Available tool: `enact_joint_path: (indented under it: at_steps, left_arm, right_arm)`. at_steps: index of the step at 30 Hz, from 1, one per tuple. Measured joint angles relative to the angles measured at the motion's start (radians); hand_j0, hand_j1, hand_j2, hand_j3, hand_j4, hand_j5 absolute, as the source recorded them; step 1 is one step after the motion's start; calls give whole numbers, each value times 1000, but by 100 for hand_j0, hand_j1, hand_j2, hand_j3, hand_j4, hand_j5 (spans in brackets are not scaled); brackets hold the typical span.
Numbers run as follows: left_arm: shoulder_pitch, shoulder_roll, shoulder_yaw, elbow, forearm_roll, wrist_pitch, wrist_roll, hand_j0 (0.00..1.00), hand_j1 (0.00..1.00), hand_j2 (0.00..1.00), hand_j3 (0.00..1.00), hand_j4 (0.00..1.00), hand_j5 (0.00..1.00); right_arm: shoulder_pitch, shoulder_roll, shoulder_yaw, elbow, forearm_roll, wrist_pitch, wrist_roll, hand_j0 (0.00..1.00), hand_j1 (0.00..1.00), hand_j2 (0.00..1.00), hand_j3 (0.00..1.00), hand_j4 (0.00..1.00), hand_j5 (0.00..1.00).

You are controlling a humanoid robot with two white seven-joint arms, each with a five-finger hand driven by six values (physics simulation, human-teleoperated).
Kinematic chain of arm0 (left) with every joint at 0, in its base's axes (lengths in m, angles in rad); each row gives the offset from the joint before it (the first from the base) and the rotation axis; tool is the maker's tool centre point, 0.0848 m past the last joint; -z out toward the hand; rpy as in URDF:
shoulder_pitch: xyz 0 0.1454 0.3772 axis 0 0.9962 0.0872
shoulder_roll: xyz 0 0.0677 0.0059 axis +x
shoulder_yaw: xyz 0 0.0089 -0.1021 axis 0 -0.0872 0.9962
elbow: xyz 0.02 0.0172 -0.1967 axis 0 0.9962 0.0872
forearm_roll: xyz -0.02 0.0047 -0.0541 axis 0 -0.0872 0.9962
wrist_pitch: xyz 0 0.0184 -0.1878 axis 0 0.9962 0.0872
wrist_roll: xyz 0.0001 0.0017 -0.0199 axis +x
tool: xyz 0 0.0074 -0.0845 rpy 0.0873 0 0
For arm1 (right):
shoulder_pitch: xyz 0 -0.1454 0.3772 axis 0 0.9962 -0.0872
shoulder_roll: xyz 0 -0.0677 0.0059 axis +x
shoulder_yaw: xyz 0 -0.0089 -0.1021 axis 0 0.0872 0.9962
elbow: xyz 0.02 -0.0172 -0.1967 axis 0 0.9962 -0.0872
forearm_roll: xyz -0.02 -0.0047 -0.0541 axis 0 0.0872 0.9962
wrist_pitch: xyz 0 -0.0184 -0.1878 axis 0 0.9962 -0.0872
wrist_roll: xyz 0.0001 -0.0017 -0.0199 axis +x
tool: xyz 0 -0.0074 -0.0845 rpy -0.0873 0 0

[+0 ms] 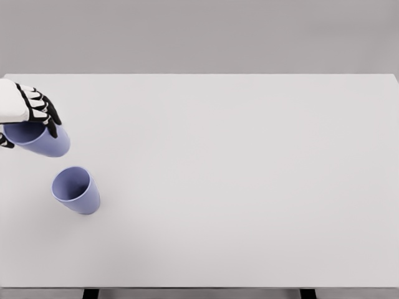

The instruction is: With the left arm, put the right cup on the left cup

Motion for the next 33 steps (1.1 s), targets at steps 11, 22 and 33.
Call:
enact_joint_path:
  at_steps: [11,22,33]
  left_arm:
    - [24,18,-2,1,82,1,0,60,60,60,60,60,60]
    - [52,56,-2,0,109,0,0,60,60,60,60,60,60]
    - [87,56,-2,-3,114,0,0,61,61,61,61,61,61]
  right_arm:
    - [0,0,0,0,1,0,0,100,100,100,100,100,100]
    - [0,0,0,0,0,0,0,100,100,100,100,100,100]
    - [0,0,0,0,0,0,0,100,100,100,100,100,100]
